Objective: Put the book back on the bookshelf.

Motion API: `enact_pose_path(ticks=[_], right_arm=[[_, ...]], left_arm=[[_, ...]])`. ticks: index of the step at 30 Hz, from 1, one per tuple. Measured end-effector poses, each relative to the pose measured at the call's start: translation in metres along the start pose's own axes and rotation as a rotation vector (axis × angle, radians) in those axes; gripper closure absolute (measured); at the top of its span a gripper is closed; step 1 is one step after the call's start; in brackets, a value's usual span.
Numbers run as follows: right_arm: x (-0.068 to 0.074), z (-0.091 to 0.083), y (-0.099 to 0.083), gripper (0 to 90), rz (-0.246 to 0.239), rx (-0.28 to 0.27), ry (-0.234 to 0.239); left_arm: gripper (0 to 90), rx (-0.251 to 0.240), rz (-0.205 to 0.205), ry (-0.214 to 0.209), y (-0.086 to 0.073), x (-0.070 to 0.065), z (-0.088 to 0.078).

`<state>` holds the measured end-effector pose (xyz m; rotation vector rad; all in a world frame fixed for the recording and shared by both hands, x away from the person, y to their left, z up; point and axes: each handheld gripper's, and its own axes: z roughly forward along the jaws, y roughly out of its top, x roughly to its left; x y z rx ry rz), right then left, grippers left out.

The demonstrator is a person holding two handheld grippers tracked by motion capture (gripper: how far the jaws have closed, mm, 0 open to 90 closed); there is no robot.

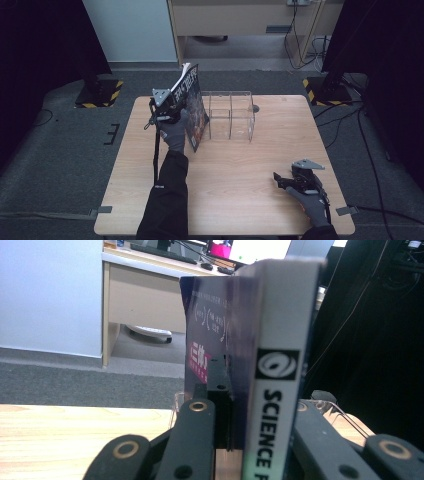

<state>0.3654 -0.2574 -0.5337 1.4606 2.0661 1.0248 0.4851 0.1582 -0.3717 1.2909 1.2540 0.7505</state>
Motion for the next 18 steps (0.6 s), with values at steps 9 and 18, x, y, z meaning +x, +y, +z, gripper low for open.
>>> enact_pose_path(ticks=[9, 18], right_arm=[[0.0, -0.001, 0.0, 18.7, -0.004, -0.003, 0.001], [0.001, -0.001, 0.0, 18.9, -0.009, 0.005, 0.001]], left_arm=[[82.0, -0.005, -0.027, 0.003, -0.015, 0.001, 0.008], [81.7, -0.007, -0.041, 0.021, -0.025, 0.012, -0.002]])
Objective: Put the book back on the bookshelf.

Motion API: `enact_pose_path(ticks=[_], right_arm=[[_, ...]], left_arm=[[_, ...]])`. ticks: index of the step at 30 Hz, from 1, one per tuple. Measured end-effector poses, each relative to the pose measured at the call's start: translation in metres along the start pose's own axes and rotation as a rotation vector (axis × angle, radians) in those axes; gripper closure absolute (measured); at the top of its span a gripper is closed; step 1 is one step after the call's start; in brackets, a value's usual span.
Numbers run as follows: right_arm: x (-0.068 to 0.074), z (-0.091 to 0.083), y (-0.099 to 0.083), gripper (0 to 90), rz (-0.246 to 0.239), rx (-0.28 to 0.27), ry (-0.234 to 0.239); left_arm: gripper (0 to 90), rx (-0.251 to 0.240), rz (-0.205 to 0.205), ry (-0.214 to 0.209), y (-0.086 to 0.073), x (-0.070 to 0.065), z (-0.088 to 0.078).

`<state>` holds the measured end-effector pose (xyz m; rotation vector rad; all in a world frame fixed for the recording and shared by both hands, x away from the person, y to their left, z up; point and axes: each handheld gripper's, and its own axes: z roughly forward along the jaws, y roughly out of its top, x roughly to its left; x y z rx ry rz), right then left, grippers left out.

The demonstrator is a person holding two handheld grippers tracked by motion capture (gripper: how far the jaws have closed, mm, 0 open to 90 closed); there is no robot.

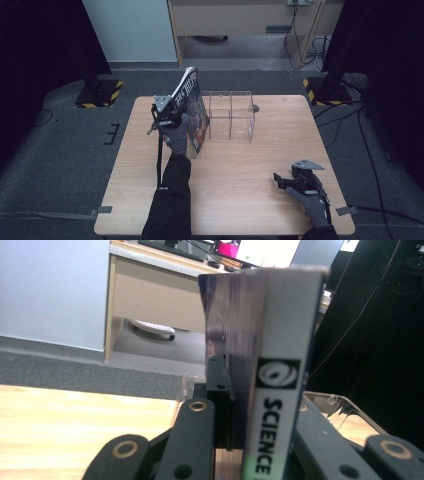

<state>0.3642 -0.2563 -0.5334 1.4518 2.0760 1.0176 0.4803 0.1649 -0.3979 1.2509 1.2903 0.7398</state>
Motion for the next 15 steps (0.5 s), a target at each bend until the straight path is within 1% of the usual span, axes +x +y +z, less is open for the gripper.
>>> enact_pose_path(ticks=[3, 8, 11, 14, 15], right_arm=[[0.0, 0.0, 0.0, 18.9, -0.002, 0.001, 0.001], [0.001, 0.001, 0.0, 18.9, 0.005, 0.003, -0.001], [0.001, 0.001, 0.0, 18.9, 0.001, 0.007, 0.009], [0.002, 0.001, 0.0, 19.2, -0.002, -0.004, 0.006], [0.002, 0.001, 0.001, 19.2, -0.001, -0.009, 0.007]], left_arm=[[81.7, 0.006, -0.006, -0.001, -0.002, 0.005, -0.004], [81.6, 0.011, -0.017, -0.016, -0.006, 0.013, -0.013], [81.0, 0.019, -0.017, -0.021, -0.009, 0.016, -0.016], [80.2, 0.028, -0.017, -0.026, -0.011, 0.018, -0.019], [79.9, 0.032, -0.011, -0.026, -0.011, 0.018, -0.021]])
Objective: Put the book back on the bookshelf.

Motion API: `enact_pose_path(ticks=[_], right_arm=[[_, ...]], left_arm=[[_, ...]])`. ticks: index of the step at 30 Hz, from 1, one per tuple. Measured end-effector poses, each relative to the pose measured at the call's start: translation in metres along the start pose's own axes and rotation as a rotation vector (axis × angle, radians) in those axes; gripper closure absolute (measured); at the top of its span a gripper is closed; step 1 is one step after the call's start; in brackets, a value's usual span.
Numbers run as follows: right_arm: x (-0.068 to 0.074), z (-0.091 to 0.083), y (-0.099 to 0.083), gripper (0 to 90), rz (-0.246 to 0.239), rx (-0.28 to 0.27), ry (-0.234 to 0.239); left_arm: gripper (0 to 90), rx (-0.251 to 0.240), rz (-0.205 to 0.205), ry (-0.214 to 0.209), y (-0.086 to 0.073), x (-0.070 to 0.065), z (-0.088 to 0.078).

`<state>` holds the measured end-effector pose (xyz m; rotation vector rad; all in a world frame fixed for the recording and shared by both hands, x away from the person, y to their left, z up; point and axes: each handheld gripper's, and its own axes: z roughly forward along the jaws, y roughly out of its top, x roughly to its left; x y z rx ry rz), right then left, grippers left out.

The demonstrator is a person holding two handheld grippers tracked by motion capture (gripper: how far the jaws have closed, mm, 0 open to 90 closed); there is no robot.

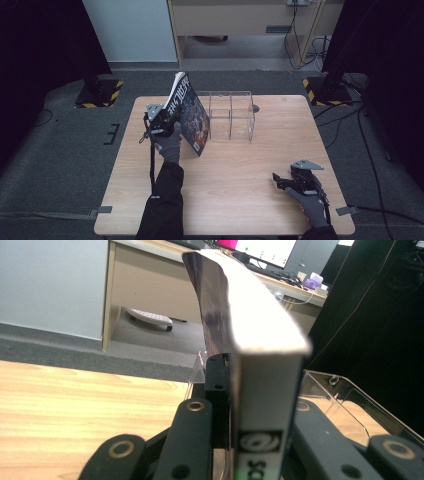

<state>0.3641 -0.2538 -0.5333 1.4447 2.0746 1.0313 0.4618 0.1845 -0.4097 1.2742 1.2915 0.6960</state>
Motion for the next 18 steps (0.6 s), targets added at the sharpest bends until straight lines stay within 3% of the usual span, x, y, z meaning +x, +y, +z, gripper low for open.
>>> enact_pose_path(ticks=[3, 8, 13, 15, 18], right_arm=[[0.0, 0.0, 0.0, 19.2, -0.002, 0.006, 0.003], [0.001, 0.0, 0.0, 19.2, 0.0, 0.004, 0.004], [0.0, 0.0, 0.0, 18.6, 0.004, 0.001, 0.0], [0.0, 0.0, 0.0, 18.3, 0.004, 0.002, 0.0], [0.0, 0.0, 0.0, 18.2, 0.008, -0.001, -0.003]], left_arm=[[77.9, 0.008, 0.033, -0.005, 0.001, -0.001, -0.006], [60.1, 0.007, 0.051, -0.033, 0.002, -0.001, -0.02], [47.6, 0.018, 0.082, -0.07, 0.002, -0.001, -0.039], [42.1, 0.024, 0.072, -0.086, 0.001, 0.0, -0.047], [38.1, 0.043, 0.092, -0.087, -0.004, 0.002, -0.057]])
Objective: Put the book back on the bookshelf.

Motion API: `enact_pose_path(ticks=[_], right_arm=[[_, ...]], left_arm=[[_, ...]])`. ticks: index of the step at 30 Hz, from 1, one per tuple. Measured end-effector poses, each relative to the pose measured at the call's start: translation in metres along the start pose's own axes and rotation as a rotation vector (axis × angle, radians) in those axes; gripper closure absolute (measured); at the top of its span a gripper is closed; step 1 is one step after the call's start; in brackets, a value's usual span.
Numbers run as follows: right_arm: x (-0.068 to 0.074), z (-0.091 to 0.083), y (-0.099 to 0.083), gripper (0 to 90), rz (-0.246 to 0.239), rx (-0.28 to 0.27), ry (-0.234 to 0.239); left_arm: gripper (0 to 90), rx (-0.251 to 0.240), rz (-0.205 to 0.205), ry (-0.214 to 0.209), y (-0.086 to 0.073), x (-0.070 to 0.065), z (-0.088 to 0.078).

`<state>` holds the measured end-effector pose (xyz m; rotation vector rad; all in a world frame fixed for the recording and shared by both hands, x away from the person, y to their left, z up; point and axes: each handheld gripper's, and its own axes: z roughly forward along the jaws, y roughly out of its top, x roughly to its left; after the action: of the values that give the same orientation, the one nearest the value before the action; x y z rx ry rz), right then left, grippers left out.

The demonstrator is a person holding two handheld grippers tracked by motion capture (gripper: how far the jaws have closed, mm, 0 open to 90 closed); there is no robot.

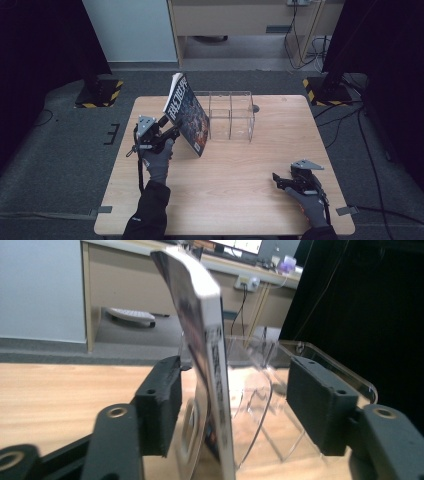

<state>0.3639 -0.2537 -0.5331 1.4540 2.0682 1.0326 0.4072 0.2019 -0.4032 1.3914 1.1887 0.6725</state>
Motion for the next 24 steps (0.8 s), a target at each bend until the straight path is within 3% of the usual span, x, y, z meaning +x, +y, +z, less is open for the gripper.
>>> enact_pose_path(ticks=[4, 10, 17, 24], right_arm=[[-0.001, -0.001, 0.0, 18.0, 0.006, -0.002, -0.001], [-0.003, -0.003, 0.0, 17.7, 0.017, -0.009, -0.002], [-0.006, -0.005, 0.0, 16.9, 0.021, -0.014, -0.011], [-0.01, -0.004, -0.002, 16.6, 0.031, 0.002, -0.028]], left_arm=[[34.7, 0.032, 0.035, 0.006, -0.011, 0.004, -0.011], [28.4, 0.118, 0.096, 0.01, -0.035, 0.01, -0.028], [23.9, 0.202, 0.124, 0.027, -0.066, 0.017, -0.047], [16.6, 0.328, 0.145, 0.028, -0.097, 0.03, -0.059]])
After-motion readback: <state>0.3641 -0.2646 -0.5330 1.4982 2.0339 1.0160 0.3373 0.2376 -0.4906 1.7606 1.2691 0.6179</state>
